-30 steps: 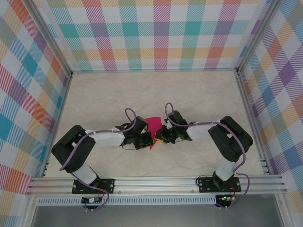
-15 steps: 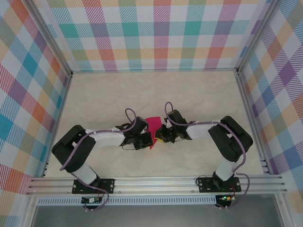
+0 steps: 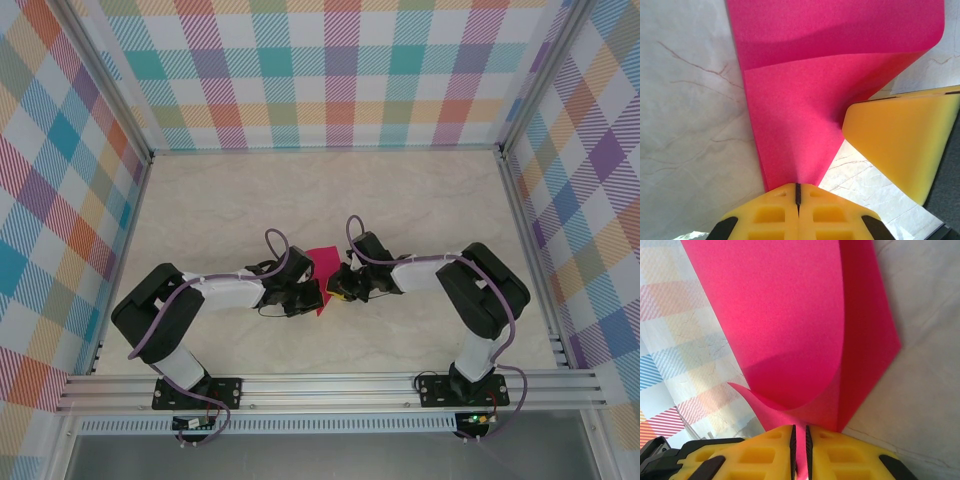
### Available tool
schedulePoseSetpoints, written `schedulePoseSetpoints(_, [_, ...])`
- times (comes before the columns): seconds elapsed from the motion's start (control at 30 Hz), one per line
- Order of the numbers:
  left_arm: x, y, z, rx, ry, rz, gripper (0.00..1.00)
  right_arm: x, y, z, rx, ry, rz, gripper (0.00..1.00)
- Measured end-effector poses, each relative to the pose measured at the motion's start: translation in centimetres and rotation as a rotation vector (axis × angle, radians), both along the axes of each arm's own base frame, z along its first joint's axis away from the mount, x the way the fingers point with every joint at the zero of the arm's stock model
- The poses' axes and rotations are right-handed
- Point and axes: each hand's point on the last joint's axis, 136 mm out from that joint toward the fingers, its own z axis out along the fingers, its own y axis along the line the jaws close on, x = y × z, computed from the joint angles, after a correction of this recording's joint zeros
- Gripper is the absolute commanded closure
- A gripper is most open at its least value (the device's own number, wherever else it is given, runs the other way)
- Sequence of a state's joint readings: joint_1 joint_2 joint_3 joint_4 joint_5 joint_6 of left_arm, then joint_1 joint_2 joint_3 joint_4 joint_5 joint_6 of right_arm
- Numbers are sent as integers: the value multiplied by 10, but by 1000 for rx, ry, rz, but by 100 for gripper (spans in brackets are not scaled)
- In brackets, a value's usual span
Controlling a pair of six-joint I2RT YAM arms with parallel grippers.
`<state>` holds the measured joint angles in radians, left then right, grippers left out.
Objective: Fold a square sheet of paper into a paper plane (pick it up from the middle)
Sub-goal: Third fold the triangle at the center of the table.
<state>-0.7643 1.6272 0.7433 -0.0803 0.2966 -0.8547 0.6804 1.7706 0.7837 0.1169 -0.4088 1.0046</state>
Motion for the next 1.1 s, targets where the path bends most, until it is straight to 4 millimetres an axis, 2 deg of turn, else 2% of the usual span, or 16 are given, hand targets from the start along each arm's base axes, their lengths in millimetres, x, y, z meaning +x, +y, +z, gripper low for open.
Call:
schedulePoseSetpoints(0.33, [-1, 1, 0, 11, 5, 0, 100, -5, 1, -1, -36, 1, 7, 95])
schedulePoseSetpoints(0.53, [0, 2, 0, 15, 5, 1, 100, -8, 4, -2, -51, 10, 22, 96])
schedulePoseSetpoints(0.73, [0, 5, -1, 41, 9, 6, 100, 2, 1, 0, -97, -24, 36, 96])
schedulePoseSetpoints(0.93, [1, 5, -1, 57, 19, 7, 100, 14, -10, -2, -119, -42, 43, 96])
schedulePoseSetpoints(1.1, [1, 5, -2, 58, 19, 7, 100, 17, -13, -3, -106, -54, 71, 96])
